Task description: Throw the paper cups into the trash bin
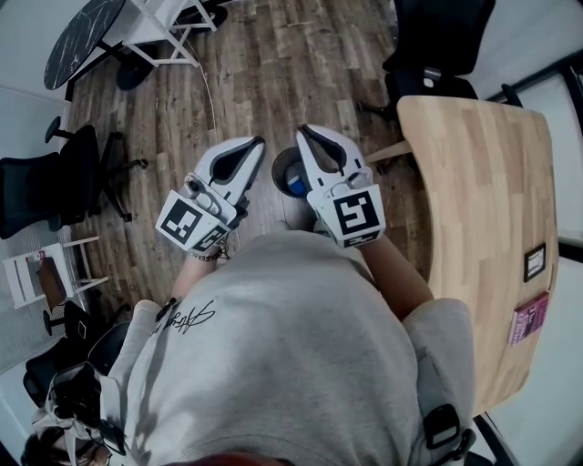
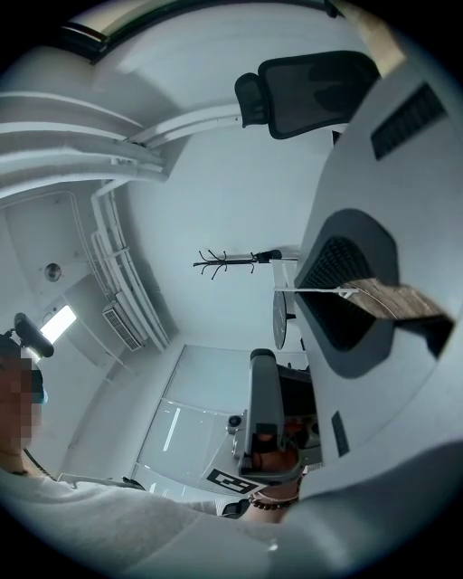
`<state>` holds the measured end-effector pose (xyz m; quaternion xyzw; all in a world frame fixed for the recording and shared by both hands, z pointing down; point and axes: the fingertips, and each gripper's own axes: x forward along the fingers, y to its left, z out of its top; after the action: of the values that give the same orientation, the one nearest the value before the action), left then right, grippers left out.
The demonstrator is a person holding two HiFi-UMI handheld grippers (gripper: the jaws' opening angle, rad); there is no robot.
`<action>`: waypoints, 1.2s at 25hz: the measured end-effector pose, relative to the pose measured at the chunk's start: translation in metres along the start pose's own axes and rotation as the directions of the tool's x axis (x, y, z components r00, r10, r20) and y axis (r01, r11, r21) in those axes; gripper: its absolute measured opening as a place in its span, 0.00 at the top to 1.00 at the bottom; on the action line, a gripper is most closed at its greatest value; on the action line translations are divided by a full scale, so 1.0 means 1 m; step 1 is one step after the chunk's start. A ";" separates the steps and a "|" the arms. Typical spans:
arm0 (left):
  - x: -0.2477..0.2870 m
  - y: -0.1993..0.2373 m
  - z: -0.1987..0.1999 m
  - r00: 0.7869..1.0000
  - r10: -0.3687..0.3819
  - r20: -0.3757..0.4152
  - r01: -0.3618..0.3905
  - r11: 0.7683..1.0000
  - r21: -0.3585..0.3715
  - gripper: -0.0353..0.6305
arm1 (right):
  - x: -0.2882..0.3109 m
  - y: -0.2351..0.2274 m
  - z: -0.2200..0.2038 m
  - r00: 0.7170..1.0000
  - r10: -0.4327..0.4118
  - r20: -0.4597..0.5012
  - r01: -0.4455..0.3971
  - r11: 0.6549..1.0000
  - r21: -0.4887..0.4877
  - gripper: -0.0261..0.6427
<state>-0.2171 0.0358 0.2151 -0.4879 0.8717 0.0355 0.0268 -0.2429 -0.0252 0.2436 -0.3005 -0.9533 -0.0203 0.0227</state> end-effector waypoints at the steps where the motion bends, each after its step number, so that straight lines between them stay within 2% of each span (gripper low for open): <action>1: 0.000 0.000 -0.001 1.000 0.001 0.000 -0.001 1.000 -0.001 0.94 | -0.001 0.000 0.000 1.000 0.000 -0.006 0.000 1.000 -0.001 0.93; 8: 0.004 -0.003 -0.005 1.000 0.000 -0.002 0.000 1.000 -0.003 0.94 | -0.004 -0.007 0.001 1.000 -0.008 0.029 0.008 1.000 0.028 0.94; 14: 0.003 -0.003 -0.005 1.000 0.004 -0.005 -0.004 1.000 0.001 0.94 | -0.007 -0.006 0.000 1.000 -0.006 -0.004 0.006 0.999 0.037 0.95; 18: 0.002 0.000 -0.004 1.000 0.008 -0.004 -0.008 1.000 0.002 0.94 | -0.004 -0.005 0.002 1.000 -0.004 0.020 0.003 1.000 0.028 0.95; 25: 0.001 0.000 -0.006 1.000 0.008 -0.010 -0.008 1.000 -0.001 0.94 | -0.005 0.002 0.001 1.000 0.013 -0.005 -0.013 1.000 -0.011 0.95; 27: 0.001 0.000 -0.005 1.000 0.007 -0.009 -0.007 1.000 -0.002 0.94 | -0.004 0.001 0.003 1.000 0.009 0.017 -0.009 1.000 -0.010 0.95; 30: 0.001 0.001 -0.004 1.000 0.006 -0.010 -0.006 1.000 -0.003 0.94 | -0.004 0.001 0.002 1.000 0.007 -0.004 -0.007 1.000 0.005 0.95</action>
<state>-0.2181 0.0349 0.2193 -0.4857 0.8732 0.0345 0.0215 -0.2390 -0.0261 0.2410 -0.3038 -0.9522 -0.0183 0.0252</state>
